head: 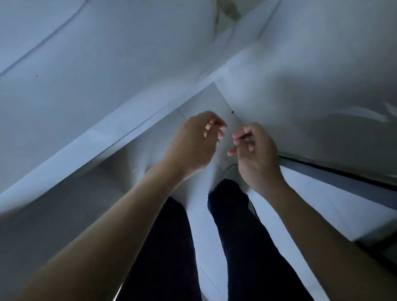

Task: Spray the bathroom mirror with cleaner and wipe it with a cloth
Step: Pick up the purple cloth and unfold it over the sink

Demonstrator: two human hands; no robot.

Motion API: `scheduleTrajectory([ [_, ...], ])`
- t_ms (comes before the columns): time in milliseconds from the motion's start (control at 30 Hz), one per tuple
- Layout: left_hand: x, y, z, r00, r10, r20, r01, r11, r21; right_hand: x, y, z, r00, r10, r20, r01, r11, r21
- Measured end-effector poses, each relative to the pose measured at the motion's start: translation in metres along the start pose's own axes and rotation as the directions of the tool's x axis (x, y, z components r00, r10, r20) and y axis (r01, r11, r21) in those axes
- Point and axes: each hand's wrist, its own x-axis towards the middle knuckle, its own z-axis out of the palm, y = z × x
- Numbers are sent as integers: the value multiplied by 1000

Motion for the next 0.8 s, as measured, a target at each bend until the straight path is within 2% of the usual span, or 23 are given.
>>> scheduleTrajectory([
  [167, -24, 54, -47, 987, 106, -121, -116, 991, -72, -1, -85, -11, 993, -116, -29, 119, 982, 149],
  [467, -77, 113, -177, 971, 66, -231, -101, 985, -143, 30, -287, -17, 947, -303, -103, 311, 947, 77],
  [667, -77, 140, -276, 936, 116, -334, -200, 952, -231, 47, -385, 13, 925, -365, -107, 376, 921, 103],
  [733, -74, 142, -297, 919, 124, -374, -219, 950, -222, 50, -395, 23, 902, -428, -66, 430, 902, 35],
  [800, -72, 142, -311, 909, 107, -403, -213, 950, -229, 62, -400, 29, 840, -542, 24, 529, 808, -259],
])
